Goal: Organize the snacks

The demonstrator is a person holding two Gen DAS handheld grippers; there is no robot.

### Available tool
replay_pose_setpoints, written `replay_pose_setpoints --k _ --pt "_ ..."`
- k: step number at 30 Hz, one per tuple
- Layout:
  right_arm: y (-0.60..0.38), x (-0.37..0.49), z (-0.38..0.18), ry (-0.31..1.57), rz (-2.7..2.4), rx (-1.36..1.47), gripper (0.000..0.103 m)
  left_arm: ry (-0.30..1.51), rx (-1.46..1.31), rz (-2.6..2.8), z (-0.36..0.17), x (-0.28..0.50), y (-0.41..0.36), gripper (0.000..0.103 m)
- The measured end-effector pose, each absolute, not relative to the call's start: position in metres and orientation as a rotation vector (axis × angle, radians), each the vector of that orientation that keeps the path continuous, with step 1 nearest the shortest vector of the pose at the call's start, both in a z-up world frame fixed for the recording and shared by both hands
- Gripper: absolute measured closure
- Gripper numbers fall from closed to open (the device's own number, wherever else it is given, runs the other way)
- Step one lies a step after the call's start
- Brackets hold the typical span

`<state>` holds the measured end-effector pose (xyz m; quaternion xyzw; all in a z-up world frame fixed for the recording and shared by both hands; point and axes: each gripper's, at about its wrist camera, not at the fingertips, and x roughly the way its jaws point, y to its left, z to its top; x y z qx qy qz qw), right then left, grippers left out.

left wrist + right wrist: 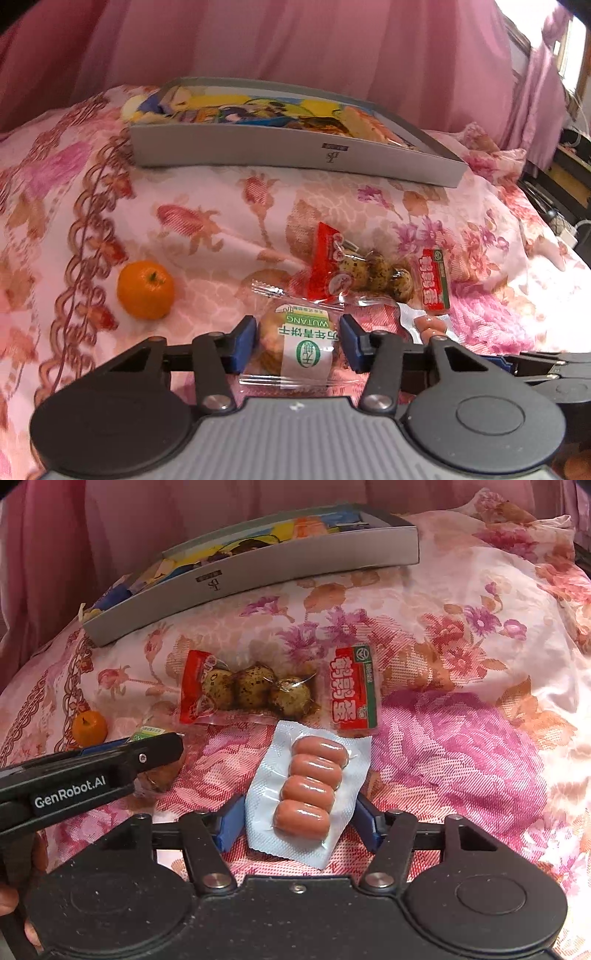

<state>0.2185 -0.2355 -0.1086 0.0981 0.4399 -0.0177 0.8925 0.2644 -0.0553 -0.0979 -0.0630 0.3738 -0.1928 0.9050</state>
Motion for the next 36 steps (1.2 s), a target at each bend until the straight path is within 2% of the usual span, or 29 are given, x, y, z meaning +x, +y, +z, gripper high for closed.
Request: replay_pose_setpoints --k 15,24,29,33,36 --pt "-0.212 0.184 -0.097 0.961 0.095 0.091 0.043 0.877 -0.225 -0.25 -0.087 0.217 -0.024 0.051" --pt "-0.21 0.187 -0.108 0.939 0.12 0.072 0.035 0.889 -0.205 -0.233 -0.094 0.209 -0.027 0.05" --pt "-0.204 0.184 -0.105 0.914 0.121 0.018 0.043 0.888 -0.173 -0.238 -0.092 0.208 -0.032 0.051" --pt "-0.194 0.18 -0.103 0.887 0.136 -0.091 0.045 0.886 -0.168 -0.243 -0.09 0.204 -0.034 0.052" --pt "-0.172 0.17 -0.104 0.807 0.147 -0.325 0.045 0.882 -0.212 -0.239 -0.087 0.2 -0.032 0.052"
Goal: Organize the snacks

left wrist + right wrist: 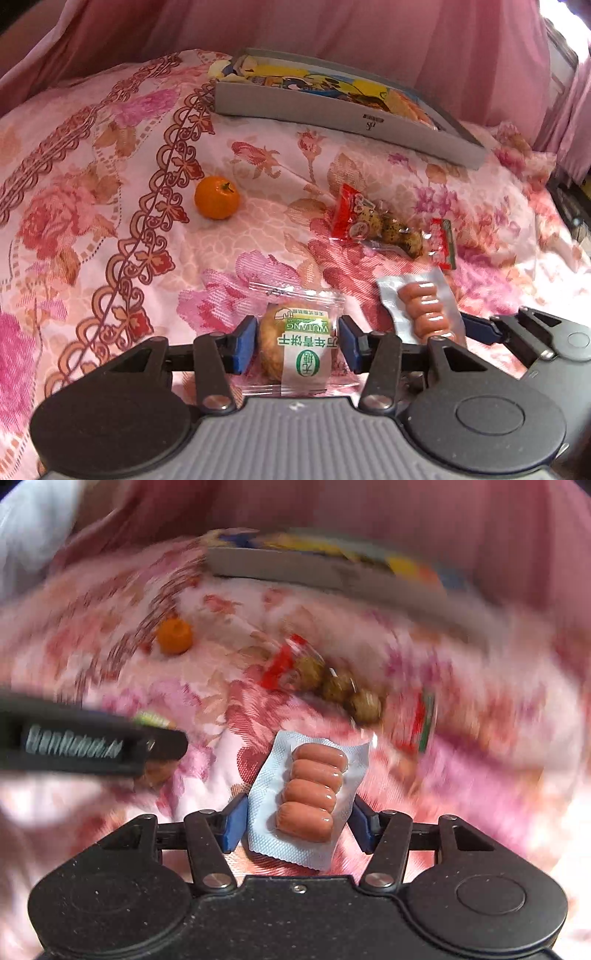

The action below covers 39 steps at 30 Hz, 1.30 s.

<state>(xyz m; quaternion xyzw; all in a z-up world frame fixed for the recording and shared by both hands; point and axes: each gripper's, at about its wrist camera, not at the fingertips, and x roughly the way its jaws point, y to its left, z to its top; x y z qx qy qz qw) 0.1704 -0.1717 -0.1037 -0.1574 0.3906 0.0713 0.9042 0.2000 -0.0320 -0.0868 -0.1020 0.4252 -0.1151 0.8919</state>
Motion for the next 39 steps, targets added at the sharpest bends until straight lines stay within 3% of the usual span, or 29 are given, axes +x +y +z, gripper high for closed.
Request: replay_pose_setpoints --k 5,24,25,26,33,37,39 --pt "-0.156 0.161 -0.108 0.719 0.156 -0.517 0.045 0.835 -0.316 -0.218 -0.076 0.195 -0.019 0.052" --pt "-0.143 0.154 -0.114 0.608 0.129 -0.7 0.054 0.744 -0.352 -0.196 -0.067 0.195 -0.01 0.052" --pt "-0.143 0.154 -0.113 0.602 0.127 -0.702 0.071 0.743 -0.353 -0.197 -0.067 0.195 -0.01 0.052" --pt "-0.143 0.154 -0.113 0.606 0.125 -0.708 0.103 0.743 -0.354 -0.198 -0.067 0.195 -0.01 0.052" --pt "-0.151 0.161 -0.113 0.673 0.143 -0.615 0.099 0.75 -0.349 -0.202 -0.068 0.195 -0.011 0.052" --pt "-0.159 0.166 -0.107 0.722 0.157 -0.461 0.065 0.755 -0.361 -0.199 -0.069 0.196 -0.01 0.052" --pt "-0.166 0.17 -0.103 0.761 0.165 -0.355 0.059 0.754 -0.36 -0.196 -0.07 0.198 -0.01 0.052"
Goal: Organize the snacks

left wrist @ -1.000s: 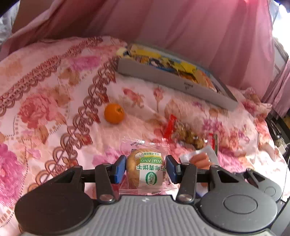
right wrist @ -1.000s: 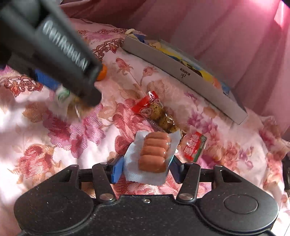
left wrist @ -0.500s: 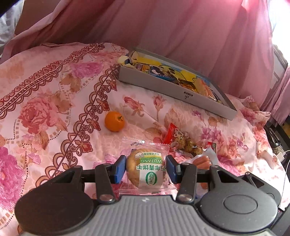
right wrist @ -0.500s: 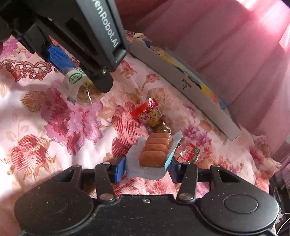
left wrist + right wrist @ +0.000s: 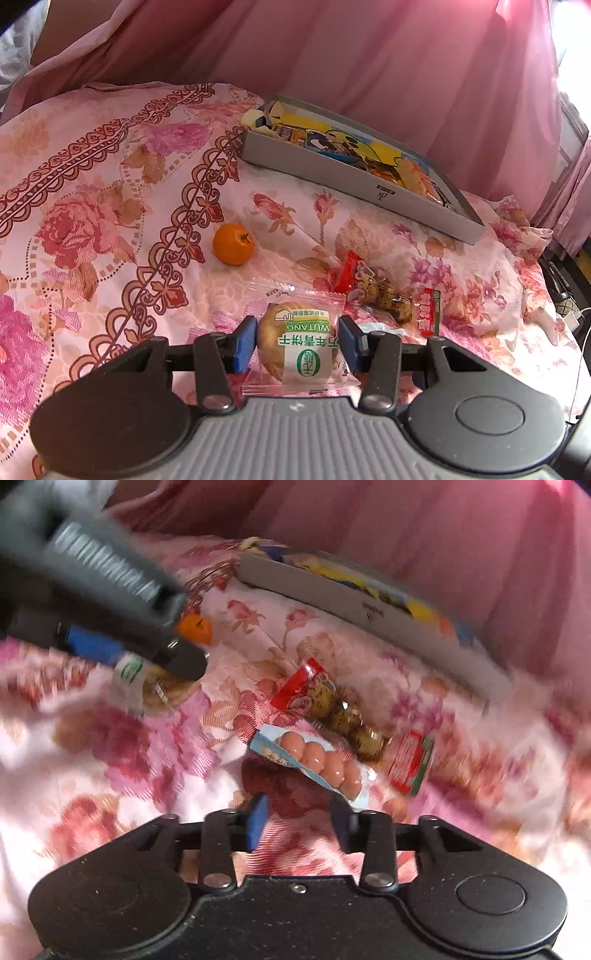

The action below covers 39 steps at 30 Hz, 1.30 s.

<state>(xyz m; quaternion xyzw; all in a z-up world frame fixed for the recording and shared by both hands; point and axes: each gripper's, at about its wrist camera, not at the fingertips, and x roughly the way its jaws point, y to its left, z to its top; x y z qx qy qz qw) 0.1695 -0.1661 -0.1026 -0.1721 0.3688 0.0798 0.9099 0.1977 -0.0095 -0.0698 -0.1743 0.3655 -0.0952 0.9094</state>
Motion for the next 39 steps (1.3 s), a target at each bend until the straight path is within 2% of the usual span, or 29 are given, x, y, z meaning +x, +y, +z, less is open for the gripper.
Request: replay_pose_setpoints --k 3,5,11,16,22,24,31,33,34,35,39 --pt "-0.18 0.174 -0.094 0.803 0.178 -0.175 0.043 0.749 -0.362 -0.187 -0.071 0.201 -0.008 0.052" --pt "-0.192 0.178 -0.092 0.822 0.19 -0.017 0.028 0.75 -0.374 -0.18 -0.072 0.203 -0.006 0.052" --pt "-0.23 0.203 -0.105 0.874 0.139 0.381 0.028 0.754 -0.409 -0.16 -0.075 0.208 -0.001 0.052" --pt "-0.243 0.219 -0.113 0.806 0.098 0.534 0.032 0.759 -0.422 -0.153 -0.077 0.211 0.0 0.052" --pt "-0.225 0.233 -0.114 0.759 0.12 0.402 0.035 0.76 -0.42 -0.144 -0.079 0.213 0.0 0.052" --pt "-0.215 0.234 -0.115 0.753 0.133 0.328 0.054 0.76 -0.42 -0.141 -0.079 0.214 0.0 0.052" --pt "-0.208 0.228 -0.111 0.761 0.132 0.273 0.054 0.748 -0.419 -0.137 -0.078 0.214 0.002 0.052" --pt "-0.215 0.224 -0.107 0.786 0.09 0.34 0.045 0.745 -0.417 -0.135 -0.078 0.214 0.002 0.052" --pt "-0.22 0.223 -0.106 0.797 0.079 0.385 0.033 0.744 -0.42 -0.135 -0.078 0.214 0.002 0.052" --pt "-0.225 0.221 -0.106 0.807 0.077 0.433 0.026 0.743 -0.424 -0.134 -0.078 0.215 0.002 0.052" --pt "-0.231 0.221 -0.11 0.836 0.072 0.504 0.024 0.737 -0.43 -0.133 -0.077 0.215 0.003 0.052"
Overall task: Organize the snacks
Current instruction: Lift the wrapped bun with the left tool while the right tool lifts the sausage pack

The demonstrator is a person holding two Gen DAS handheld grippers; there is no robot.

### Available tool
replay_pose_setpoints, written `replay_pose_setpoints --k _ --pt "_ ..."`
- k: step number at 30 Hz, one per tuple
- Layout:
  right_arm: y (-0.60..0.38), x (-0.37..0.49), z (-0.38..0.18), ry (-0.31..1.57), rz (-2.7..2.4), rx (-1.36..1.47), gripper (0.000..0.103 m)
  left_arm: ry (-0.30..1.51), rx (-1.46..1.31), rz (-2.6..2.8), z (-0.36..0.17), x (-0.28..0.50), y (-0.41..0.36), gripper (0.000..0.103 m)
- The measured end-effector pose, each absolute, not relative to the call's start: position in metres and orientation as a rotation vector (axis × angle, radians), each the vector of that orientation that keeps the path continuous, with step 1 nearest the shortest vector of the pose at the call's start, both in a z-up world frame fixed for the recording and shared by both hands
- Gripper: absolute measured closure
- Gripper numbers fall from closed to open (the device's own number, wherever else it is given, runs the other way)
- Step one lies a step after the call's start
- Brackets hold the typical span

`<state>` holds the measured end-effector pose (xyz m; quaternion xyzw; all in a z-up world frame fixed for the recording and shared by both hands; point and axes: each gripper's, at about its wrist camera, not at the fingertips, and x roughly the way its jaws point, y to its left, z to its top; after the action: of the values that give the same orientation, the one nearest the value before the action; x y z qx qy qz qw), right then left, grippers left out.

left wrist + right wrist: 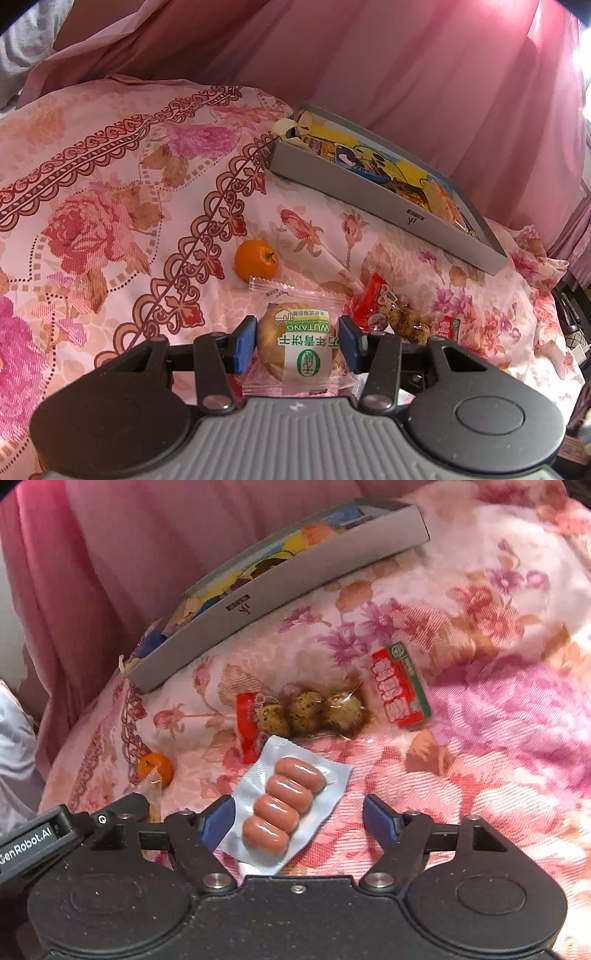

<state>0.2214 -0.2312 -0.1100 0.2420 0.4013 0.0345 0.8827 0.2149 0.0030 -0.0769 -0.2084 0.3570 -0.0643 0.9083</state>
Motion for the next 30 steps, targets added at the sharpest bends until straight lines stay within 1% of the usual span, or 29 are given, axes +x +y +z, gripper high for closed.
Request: replay_pose_setpoints --k 2,4,5,6,8,10,15,22,30 --pt "-0.224 0.226 -0.112 0.836 0.076 0.469 0.024 0.732 -0.432 -0.13 -0.076 0.215 0.004 0.052" --pt "-0.208 0.231 -0.113 0.812 0.086 0.358 0.026 0.732 -0.434 -0.127 -0.076 0.216 0.004 0.052" --pt "-0.201 0.231 -0.114 0.791 0.094 0.303 0.031 0.732 -0.435 -0.124 -0.077 0.216 0.005 0.052" --pt "-0.196 0.231 -0.115 0.774 0.089 0.263 0.034 0.732 -0.437 -0.122 -0.077 0.216 0.005 0.052" --pt "-0.194 0.229 -0.117 0.749 0.076 0.237 0.045 0.732 -0.438 -0.12 -0.077 0.216 0.005 0.052" --pt "-0.197 0.226 -0.117 0.744 0.084 0.241 0.047 0.732 -0.439 -0.118 -0.078 0.217 0.005 0.052" --pt "-0.191 0.218 -0.113 0.722 0.097 0.186 0.05 0.73 -0.437 -0.123 -0.078 0.215 0.006 0.052" --pt "-0.16 0.2 -0.104 0.619 0.131 -0.104 0.051 0.712 -0.442 -0.123 -0.075 0.215 0.006 0.052" --pt "-0.14 0.188 -0.103 0.524 0.136 -0.345 0.05 0.698 -0.445 -0.126 -0.073 0.214 0.007 0.052"
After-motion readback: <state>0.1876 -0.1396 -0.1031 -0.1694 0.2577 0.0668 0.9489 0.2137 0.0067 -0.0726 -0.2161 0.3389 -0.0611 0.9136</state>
